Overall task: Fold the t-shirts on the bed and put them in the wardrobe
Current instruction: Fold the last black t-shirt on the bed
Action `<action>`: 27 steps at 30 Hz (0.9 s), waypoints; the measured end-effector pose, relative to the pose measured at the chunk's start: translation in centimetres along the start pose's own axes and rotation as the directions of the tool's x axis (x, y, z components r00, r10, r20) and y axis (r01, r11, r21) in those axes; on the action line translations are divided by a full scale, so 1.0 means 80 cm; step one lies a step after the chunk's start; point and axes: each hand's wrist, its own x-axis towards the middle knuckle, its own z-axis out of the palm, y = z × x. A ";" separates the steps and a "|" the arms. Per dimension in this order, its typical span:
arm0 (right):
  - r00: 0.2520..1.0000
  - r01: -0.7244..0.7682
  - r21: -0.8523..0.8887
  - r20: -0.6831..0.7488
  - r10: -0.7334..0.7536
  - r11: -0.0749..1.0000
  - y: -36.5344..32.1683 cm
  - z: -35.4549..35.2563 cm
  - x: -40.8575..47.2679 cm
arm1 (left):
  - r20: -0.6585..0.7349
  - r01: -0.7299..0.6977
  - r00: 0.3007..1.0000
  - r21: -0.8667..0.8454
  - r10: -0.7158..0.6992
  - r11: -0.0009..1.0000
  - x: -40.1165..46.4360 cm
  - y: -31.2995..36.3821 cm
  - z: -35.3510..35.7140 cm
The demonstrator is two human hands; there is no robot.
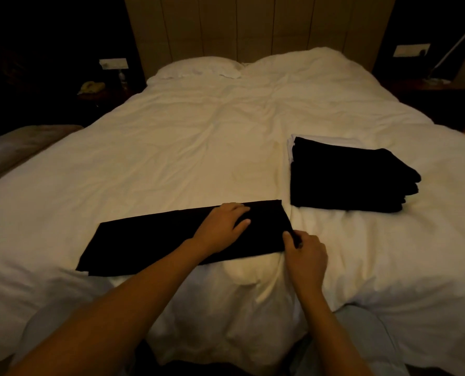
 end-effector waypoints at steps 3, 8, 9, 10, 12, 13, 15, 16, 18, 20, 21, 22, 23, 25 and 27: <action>1.000 0.020 -0.062 0.023 -0.019 0.998 0.006 0.002 0.004 | 0.065 0.059 0.996 -0.015 -0.058 0.998 0.046 0.020 0.017; 0.999 0.036 0.015 -0.001 -0.036 0.999 0.013 0.007 0.012 | 0.098 0.161 0.983 -0.041 -0.157 0.986 0.106 0.034 0.036; 0.999 0.033 0.044 -0.002 -0.033 0.999 0.014 0.007 0.013 | 0.082 0.184 0.981 -0.071 -0.178 0.980 0.116 0.036 0.038; 1.000 0.029 0.067 -0.005 -0.029 0.997 0.014 0.006 0.014 | 0.078 0.200 0.978 -0.101 -0.193 0.975 0.123 0.038 0.039; 1.000 0.021 0.088 0.000 -0.021 0.996 0.015 0.004 0.016 | 0.105 0.223 0.972 -0.145 -0.210 0.964 0.135 0.041 0.041; 1.000 0.013 0.090 0.006 -0.013 0.996 0.016 0.003 0.019 | 0.122 0.236 0.969 -0.173 -0.217 0.956 0.139 0.040 0.042; 1.000 -0.012 0.080 0.026 0.010 0.997 0.016 0.000 0.023 | 0.132 0.254 0.965 -0.262 -0.226 0.931 0.147 0.036 0.044; 0.999 -0.022 0.067 0.037 0.019 0.997 0.016 -0.001 0.025 | 0.122 0.253 0.967 -0.315 -0.225 0.915 0.150 0.034 0.043; 0.999 -0.029 0.053 0.045 0.027 0.998 0.016 -0.003 0.026 | 0.089 0.235 0.972 -0.425 -0.218 0.874 0.155 0.034 0.039; 0.999 -0.024 0.056 0.022 0.023 0.998 0.016 -0.005 0.027 | 0.046 0.216 0.974 -0.489 -0.222 0.845 0.157 0.039 0.036; 1.000 -0.019 0.050 0.014 0.018 0.999 0.017 -0.006 0.027 | 0.032 0.213 0.973 -0.487 -0.227 0.847 0.156 0.040 0.038; 1.000 -0.016 0.029 0.017 0.016 0.999 0.017 -0.007 0.027 | 0.028 0.214 0.974 -0.458 -0.227 0.863 0.153 0.040 0.042; 0.999 -0.016 -0.006 0.028 0.016 1.000 0.018 -0.007 0.027 | 0.030 0.212 0.975 -0.403 -0.219 0.890 0.150 0.039 0.047; 0.999 -0.023 -0.076 0.048 0.026 0.997 0.019 -0.007 0.027 | 0.033 0.197 0.980 -0.276 -0.195 0.941 0.144 0.039 0.058; 0.998 -0.025 -0.078 0.058 0.030 0.997 0.019 -0.008 0.026 | 0.004 0.183 0.982 -0.225 -0.187 0.957 0.138 0.042 0.057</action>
